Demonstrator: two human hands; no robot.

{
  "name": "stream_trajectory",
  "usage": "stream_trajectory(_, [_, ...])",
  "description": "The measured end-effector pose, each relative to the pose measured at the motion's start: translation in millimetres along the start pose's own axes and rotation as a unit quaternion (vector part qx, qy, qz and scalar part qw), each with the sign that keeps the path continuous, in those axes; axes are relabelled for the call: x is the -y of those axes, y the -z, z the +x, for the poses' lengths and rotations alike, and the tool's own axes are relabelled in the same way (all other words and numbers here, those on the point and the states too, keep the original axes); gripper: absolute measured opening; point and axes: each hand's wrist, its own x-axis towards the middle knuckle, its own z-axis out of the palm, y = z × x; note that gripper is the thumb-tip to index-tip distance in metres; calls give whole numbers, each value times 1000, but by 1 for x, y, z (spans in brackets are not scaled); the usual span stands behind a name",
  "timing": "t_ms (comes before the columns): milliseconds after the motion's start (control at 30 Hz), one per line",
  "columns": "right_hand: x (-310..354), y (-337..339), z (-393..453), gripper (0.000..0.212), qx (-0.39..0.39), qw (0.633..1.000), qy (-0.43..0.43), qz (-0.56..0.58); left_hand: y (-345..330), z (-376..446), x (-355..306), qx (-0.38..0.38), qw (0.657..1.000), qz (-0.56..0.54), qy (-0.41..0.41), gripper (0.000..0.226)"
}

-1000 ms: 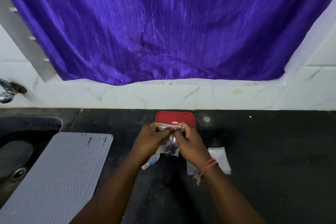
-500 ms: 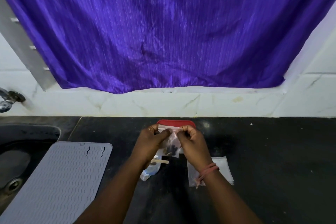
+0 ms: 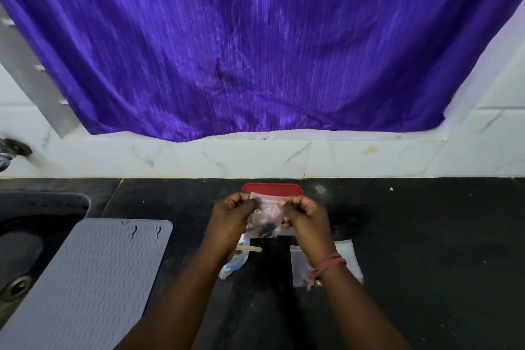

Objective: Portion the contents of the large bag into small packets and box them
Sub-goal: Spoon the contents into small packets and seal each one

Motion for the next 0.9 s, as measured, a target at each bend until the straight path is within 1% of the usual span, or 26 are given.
stream_trajectory(233, [-3,4,3,17,-6,999,-4,-34,-5,-3,2,21,1000,-5,12,10])
stream_trajectory(367, [-5,3,3,16,-23,1000,-1,8,-10,-4,1,0,1000,-21,10,10])
stream_trajectory(467, [-6,5,-2,9,1,999,-4,39,-10,-4,1,8,1000,-16,4,7])
stream_trajectory(533, [-6,6,-6,10,26,999,-10,46,-12,-4,3,17,1000,-13,4,11])
stream_trajectory(600, [-10,8,-11,11,28,999,-19,34,-17,-6,7,14,1000,-22,7,12])
stream_trajectory(667, [-14,13,-16,11,14,999,-30,33,-22,-7,13,14,999,-24,28,9])
stream_trajectory(733, [-20,23,-19,14,-1,999,-27,31,-29,-10,20,44,997,-22,61,10])
stream_trajectory(833, [-26,37,-23,13,-24,998,-41,38,-41,-12,34,98,989,-23,109,23])
stream_trajectory(900, [-34,47,-21,11,-49,993,-80,70,-53,-14,42,108,987,1,121,25])
